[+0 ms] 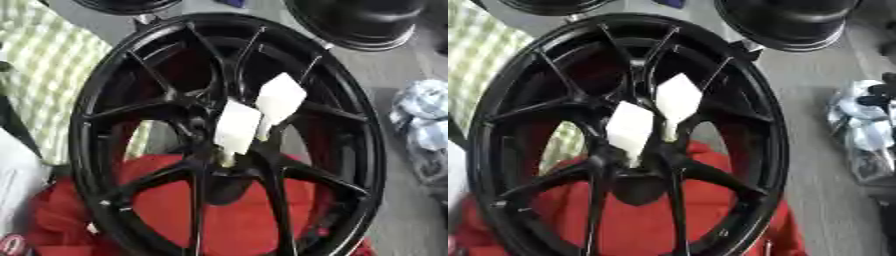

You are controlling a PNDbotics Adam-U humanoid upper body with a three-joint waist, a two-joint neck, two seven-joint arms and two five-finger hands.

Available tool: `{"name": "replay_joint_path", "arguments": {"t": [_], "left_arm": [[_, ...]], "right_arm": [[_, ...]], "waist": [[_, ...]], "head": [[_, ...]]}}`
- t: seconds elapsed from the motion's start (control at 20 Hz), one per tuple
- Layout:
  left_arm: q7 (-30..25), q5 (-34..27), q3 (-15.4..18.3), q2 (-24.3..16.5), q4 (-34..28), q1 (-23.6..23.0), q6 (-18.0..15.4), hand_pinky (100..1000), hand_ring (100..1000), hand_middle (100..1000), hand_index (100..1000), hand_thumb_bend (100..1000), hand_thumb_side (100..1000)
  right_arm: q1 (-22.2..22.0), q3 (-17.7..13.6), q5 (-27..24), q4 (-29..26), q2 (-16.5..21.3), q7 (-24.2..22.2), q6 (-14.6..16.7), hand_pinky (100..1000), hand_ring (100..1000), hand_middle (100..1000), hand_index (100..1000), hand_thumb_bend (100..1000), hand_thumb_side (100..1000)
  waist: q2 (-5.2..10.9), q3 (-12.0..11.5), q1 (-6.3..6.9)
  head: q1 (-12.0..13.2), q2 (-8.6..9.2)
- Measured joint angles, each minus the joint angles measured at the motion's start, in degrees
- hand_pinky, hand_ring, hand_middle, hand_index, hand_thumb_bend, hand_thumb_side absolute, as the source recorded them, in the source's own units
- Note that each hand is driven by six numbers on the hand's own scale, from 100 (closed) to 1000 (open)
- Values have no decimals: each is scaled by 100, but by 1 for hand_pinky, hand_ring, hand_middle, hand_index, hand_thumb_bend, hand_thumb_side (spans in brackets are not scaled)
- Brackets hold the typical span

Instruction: Pull the pin out of the wheel hub.

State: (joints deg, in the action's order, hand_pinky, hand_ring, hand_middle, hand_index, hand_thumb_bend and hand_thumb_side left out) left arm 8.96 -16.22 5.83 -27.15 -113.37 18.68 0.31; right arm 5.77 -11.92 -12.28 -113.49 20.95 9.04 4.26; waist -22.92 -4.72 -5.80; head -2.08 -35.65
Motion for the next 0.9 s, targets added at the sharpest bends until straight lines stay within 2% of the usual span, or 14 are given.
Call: {"name": "replay_joint_path", "arguments": {"t": [0.4, 0.5, 0.9], "left_arm": [[0, 1, 0, 0, 0, -1, 0, 611, 685, 658, 805, 100, 744], [0, 1, 0, 0, 0, -2, 0, 611, 686, 658, 805, 100, 743], [-5, 1, -1, -6, 0, -11, 5, 611, 686, 658, 806, 100, 741]], "right_arm": [[-6, 0, 0, 0, 58, -16, 18, 919, 656, 627, 752, 100, 527], [-17, 10, 1, 0, 152, -36, 65, 916, 661, 631, 754, 100, 480], [-183, 156, 232, 0, 1154, -468, 620, 908, 672, 642, 760, 100, 470]], "waist": [[0, 21, 4], [0, 28, 3], [68, 76, -18]], "head": [[-12, -2], [-12, -5], [-8, -57]]}}
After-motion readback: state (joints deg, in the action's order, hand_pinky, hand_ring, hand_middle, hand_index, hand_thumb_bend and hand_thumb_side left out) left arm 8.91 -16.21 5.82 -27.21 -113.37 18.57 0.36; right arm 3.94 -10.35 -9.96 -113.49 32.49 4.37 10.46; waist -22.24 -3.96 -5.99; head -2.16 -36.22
